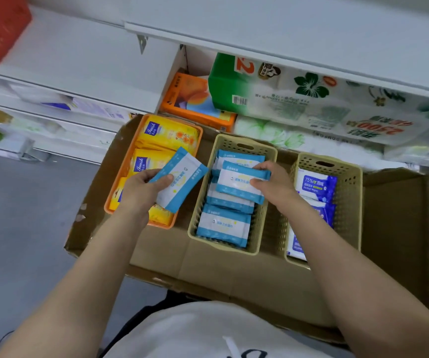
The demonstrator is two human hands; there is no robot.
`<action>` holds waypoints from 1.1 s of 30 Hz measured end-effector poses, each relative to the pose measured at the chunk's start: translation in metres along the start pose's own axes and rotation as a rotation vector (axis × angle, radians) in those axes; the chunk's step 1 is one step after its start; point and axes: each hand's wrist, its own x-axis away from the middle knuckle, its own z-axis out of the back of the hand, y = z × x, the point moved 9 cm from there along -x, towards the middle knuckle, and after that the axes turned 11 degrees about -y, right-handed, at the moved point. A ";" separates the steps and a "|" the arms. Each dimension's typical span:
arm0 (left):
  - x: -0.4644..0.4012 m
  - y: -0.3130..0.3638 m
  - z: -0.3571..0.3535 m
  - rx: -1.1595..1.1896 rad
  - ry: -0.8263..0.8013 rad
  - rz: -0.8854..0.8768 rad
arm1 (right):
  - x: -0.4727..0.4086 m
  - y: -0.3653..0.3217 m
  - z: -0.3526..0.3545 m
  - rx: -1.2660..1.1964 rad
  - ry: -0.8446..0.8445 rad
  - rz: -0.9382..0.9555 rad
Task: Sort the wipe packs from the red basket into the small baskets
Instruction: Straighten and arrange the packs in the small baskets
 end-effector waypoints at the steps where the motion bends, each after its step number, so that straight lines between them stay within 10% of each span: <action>1: -0.002 -0.001 0.001 -0.001 -0.004 0.005 | -0.004 -0.001 -0.007 0.062 -0.027 0.005; 19: -0.015 -0.016 -0.024 -0.094 -0.238 0.150 | -0.013 -0.022 -0.045 0.942 0.051 0.065; 22: -0.017 -0.012 -0.032 -0.223 -0.309 0.155 | 0.001 -0.050 -0.034 0.636 0.097 0.228; 27: -0.018 0.001 -0.051 -0.292 -0.340 0.090 | 0.022 -0.069 -0.067 0.147 -0.454 0.154; 33: -0.014 0.001 -0.060 0.161 -0.221 0.056 | 0.025 -0.043 -0.045 -0.611 -0.155 -0.071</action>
